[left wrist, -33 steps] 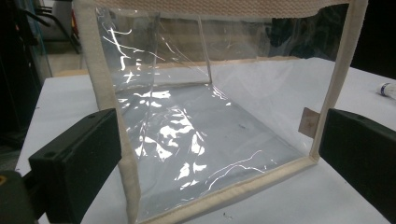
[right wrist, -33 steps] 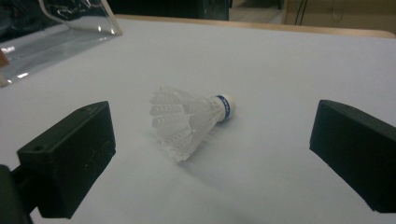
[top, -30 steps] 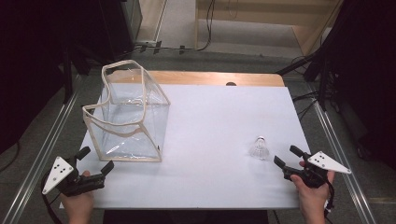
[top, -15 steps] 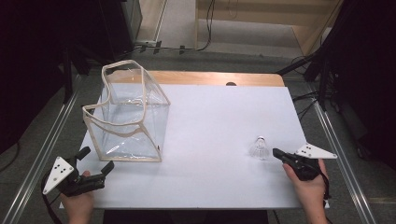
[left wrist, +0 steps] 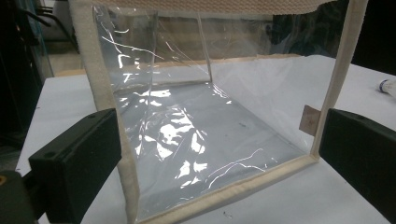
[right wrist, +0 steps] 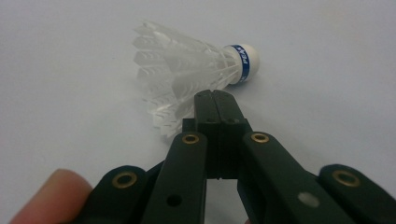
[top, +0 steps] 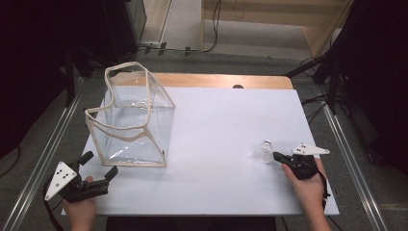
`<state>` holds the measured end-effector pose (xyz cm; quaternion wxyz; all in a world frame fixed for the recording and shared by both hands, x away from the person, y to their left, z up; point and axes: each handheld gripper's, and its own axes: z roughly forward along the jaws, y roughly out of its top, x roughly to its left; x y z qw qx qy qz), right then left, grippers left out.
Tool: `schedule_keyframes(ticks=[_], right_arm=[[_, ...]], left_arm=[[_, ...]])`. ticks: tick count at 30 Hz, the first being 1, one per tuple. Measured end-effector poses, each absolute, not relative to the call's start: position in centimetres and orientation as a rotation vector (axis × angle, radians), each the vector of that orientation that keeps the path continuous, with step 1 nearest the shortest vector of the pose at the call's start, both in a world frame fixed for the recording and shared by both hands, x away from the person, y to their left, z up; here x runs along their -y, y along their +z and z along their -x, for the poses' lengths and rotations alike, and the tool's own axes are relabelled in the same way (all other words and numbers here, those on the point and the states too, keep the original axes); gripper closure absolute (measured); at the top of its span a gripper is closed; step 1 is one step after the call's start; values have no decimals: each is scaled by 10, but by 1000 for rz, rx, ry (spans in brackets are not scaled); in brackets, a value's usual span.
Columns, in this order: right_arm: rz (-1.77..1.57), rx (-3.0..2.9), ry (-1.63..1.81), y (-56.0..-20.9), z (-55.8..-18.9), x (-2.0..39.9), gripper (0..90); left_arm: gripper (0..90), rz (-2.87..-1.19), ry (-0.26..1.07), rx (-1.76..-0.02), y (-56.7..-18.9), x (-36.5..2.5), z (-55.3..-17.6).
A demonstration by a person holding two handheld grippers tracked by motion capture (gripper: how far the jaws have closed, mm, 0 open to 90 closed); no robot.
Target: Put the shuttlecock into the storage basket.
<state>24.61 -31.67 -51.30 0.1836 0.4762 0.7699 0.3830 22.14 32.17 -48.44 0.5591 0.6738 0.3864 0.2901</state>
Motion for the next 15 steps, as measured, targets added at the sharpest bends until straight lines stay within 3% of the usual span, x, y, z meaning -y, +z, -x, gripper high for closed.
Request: schedule_keyframes(ticks=[15], right_arm=[[-1245, -2241, 1099, -506, -275, 279, 874]], left_arm=[[0, -1590, 685, -911, -484, -322, -221]])
